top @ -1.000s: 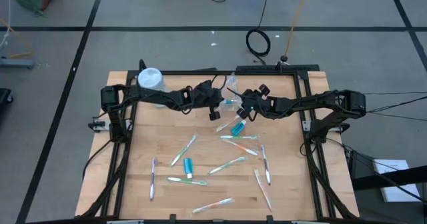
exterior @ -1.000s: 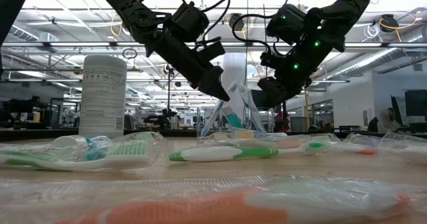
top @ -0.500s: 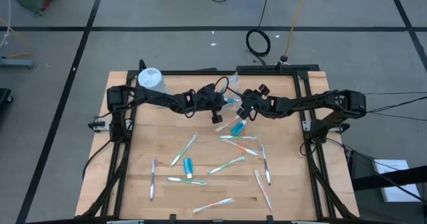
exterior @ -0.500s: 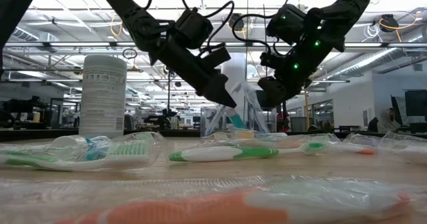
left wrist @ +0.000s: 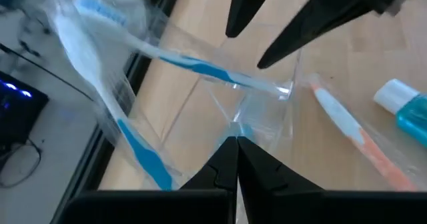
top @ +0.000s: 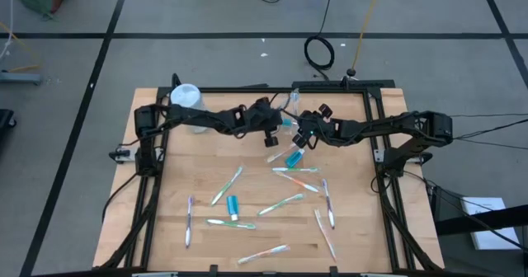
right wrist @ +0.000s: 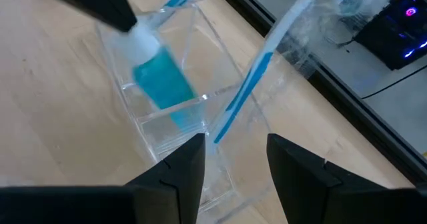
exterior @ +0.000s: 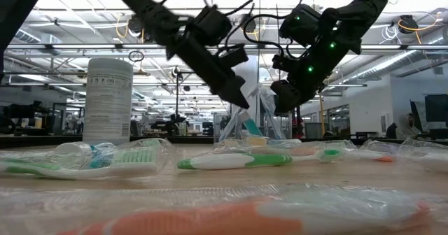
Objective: Pick & Place toothbrushing station
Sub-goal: Put the mouthwash into the transparent organizer
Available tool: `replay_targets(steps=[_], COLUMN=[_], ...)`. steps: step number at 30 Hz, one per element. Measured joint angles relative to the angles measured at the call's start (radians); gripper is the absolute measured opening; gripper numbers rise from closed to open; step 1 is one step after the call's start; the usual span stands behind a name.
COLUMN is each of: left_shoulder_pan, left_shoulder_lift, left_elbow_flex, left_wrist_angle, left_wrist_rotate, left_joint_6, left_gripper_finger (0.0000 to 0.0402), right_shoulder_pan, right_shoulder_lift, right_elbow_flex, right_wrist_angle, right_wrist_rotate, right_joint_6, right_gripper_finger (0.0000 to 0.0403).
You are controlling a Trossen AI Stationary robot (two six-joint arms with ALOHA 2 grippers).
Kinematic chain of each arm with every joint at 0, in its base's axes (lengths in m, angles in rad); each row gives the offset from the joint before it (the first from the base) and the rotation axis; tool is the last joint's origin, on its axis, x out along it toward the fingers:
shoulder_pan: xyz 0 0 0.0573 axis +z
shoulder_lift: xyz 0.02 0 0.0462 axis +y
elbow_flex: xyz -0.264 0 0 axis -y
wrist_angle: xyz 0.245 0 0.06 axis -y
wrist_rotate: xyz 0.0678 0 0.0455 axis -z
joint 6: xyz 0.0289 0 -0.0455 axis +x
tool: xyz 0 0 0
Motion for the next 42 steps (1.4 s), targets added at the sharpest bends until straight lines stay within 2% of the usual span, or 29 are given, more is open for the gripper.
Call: replay_targets(steps=[4,6,10,12,14,18,24,28,36,42], left_shoulder_pan=[-0.001,0.005,0.033,0.043,0.055,0.078,0.094,0.103,0.111,0.119], left_shoulder_lift=[-0.001,-0.001,0.0,0.02,0.048,0.085,0.084,0.095,0.096,0.093], left_elbow_flex=[0.147,0.194,0.219,0.218,0.217,0.216,0.216,0.216,0.217,0.218], left_wrist_angle=[-0.235,-0.304,-0.327,-0.32,-0.324,-0.295,-0.281,-0.322,-0.341,-0.409], left_wrist_rotate=[0.004,0.044,0.207,0.218,0.215,0.274,0.277,0.266,0.247,0.243], left_joint_6=[-0.042,-0.059,-0.143,-0.167,-0.171,-0.189,-0.193,-0.191,-0.169,-0.153], left_gripper_finger=[0.0065,0.009,0.0127,0.0136,0.0137,0.0132,0.0132,0.0132,0.0131,0.0131], right_shoulder_pan=[0.0,0.0,0.0,0.0,0.0,-0.002,-0.012,-0.003,0.037,0.067], right_shoulder_lift=[0.0,0.0,0.0,0.0,0.0,0.0,0.0,-0.007,-0.109,-0.188], right_elbow_flex=[0.0,0.0,0.0,0.0,0.0,0.0,0.0,0.0,-0.002,-0.002], right_wrist_angle=[0.003,0.004,0.004,0.005,0.007,-0.004,-0.006,0.0,-0.068,-0.168], right_wrist_rotate=[0.0,0.0,0.0,0.0,0.0,0.003,0.005,0.006,0.005,0.006], right_joint_6=[-0.002,-0.002,0.0,0.0,0.0,0.001,-0.005,-0.085,-0.112,-0.059], right_gripper_finger=[0.0155,0.0155,0.0155,0.0155,0.0155,0.0155,0.0155,0.0155,0.0155,0.0155])
